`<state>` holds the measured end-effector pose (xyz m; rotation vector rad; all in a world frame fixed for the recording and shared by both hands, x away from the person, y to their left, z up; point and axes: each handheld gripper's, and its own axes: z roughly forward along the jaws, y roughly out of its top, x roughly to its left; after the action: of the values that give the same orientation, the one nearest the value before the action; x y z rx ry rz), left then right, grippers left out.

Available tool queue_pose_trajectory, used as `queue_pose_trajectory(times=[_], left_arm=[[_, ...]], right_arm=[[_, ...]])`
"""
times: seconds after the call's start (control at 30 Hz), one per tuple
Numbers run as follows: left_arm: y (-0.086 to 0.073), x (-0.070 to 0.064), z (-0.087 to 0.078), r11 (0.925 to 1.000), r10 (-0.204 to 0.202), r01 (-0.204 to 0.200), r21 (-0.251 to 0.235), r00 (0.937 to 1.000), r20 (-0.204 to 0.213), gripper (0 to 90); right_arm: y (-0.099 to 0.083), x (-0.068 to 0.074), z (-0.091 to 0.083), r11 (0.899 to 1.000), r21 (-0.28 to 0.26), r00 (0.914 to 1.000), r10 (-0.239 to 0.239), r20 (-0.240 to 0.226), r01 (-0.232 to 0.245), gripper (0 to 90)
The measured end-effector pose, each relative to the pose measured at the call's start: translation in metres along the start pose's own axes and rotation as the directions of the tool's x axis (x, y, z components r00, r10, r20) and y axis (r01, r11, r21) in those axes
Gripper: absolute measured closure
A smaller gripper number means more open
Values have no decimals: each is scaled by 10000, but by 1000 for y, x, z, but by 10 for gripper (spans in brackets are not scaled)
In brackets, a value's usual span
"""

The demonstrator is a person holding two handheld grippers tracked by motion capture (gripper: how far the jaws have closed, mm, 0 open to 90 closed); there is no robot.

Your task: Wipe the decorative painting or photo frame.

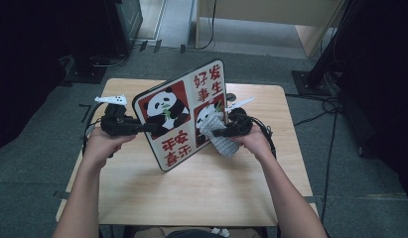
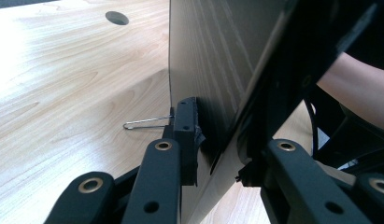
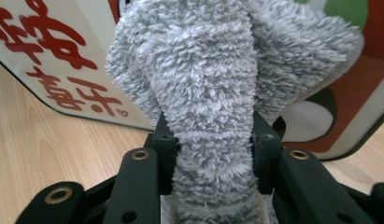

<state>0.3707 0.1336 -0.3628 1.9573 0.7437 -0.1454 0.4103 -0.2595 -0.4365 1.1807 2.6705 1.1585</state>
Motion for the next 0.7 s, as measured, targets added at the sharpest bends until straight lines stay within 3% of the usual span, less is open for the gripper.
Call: queue_pose_trajectory(times=[0.7], left_arm=[[0,-1,-1,9999,137,-137,-5,9999,-56,748]], right_arm=[[-15,-8,12,9992,374,9999,127,74,-129,639]])
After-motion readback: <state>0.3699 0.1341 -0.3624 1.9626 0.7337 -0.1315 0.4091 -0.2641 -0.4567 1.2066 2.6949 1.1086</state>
